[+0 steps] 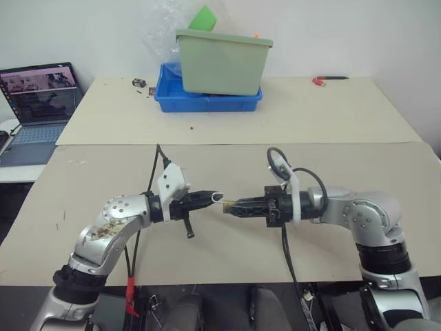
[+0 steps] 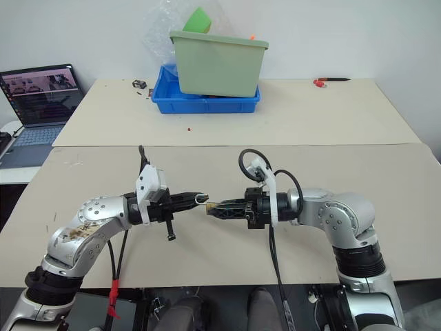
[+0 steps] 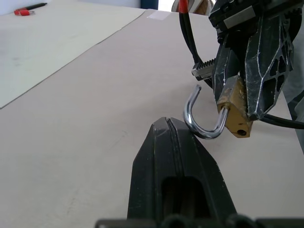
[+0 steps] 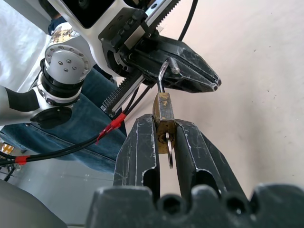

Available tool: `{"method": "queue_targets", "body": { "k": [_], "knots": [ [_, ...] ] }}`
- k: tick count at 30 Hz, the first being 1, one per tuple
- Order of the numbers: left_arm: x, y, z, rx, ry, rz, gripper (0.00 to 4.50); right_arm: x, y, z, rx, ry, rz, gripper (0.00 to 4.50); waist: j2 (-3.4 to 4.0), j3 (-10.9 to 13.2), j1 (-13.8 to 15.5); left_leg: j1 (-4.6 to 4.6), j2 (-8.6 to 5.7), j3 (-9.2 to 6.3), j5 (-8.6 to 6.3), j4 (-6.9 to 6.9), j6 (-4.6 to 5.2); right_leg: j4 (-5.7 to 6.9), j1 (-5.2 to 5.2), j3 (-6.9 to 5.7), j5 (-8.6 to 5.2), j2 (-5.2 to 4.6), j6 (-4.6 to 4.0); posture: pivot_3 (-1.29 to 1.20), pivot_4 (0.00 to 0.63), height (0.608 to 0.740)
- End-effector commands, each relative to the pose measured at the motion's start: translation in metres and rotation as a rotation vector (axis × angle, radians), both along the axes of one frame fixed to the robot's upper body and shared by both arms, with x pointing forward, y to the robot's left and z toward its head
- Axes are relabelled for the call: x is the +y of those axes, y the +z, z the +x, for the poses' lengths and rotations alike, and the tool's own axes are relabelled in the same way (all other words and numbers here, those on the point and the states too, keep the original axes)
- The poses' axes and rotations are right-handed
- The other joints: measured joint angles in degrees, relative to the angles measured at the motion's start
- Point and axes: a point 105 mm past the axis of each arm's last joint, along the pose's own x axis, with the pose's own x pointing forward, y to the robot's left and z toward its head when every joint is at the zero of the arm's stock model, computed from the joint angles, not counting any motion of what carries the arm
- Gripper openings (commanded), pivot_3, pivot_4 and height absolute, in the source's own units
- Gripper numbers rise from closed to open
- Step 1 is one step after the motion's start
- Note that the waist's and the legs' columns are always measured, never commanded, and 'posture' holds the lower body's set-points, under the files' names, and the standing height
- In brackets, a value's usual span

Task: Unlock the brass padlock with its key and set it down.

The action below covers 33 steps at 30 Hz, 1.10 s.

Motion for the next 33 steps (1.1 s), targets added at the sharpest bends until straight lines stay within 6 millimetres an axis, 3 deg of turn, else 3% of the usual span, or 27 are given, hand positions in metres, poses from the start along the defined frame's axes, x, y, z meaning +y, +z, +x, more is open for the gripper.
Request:
{"method": "queue_targets", "body": {
  "k": [1, 5, 10, 14, 22, 33],
  "knots": [
    [0.002, 0.01, -0.003, -0.049, 0.002, -0.006, 0.0, -0.001, 0.006, -0.001, -0.016, 0.02, 0.019, 0.09, 0.0, 0.0, 0.0, 0.0, 0.0, 0.0, 0.0, 0.0, 0.0, 0.0, 0.0, 0.0, 0.0, 0.0, 0.0, 0.0, 0.15, 0.74],
    [0.009, 0.006, 0.001, -0.045, 0.034, 0.013, 0.0, -0.007, 0.01, 0.001, 0.008, 0.019, 0.046, 0.09, 0.0, 0.0, 0.0, 0.0, 0.0, 0.0, 0.0, 0.0, 0.0, 0.0, 0.0, 0.0, 0.0, 0.0, 0.0, 0.0, 0.15, 0.74],
    [0.031, 0.001, 0.012, -0.041, 0.11, 0.048, 0.0, -0.03, 0.02, -0.003, 0.078, 0.052, 0.074, 0.09, -0.01, 0.0, 0.1, 0.0, 0.0, 0.01, -0.01, 0.0, 0.02, -0.01, 0.0, 0.0, 0.0, 0.0, 0.0, 0.0, 0.15, 0.74],
    [0.037, 0.0, 0.014, -0.039, 0.137, 0.052, 0.0, -0.04, 0.015, -0.008, 0.107, 0.08, 0.03, 0.09, -0.01, 0.0, 0.1, 0.0, 0.01, 0.01, -0.03, 0.0, 0.06, -0.02, 0.01, -0.01, 0.0, 0.0, 0.0, 0.0, 0.15, 0.74],
    [0.003, 0.013, -0.03, -0.324, -0.171, 0.159, 0.0, -0.042, -0.031, 0.018, 0.377, -0.03, -0.051, 0.09, -0.03, 0.0, 0.1, 0.03, 0.05, 0.17, -0.03, 0.0, 0.06, -0.03, 0.02, 0.08, 0.01, -0.01, -0.02, 0.0, 0.15, 0.74],
    [0.008, 0.012, -0.034, -0.345, -0.225, 0.196, 0.0, -0.043, -0.063, 0.052, 0.529, -0.17, -0.075, 0.09, -0.02, 0.0, 0.1, 0.04, 0.04, 0.21, -0.04, -0.02, 0.07, -0.04, 0.0, 0.13, 0.02, 0.01, -0.03, 0.0, 0.15, 0.74]
  ]
}}
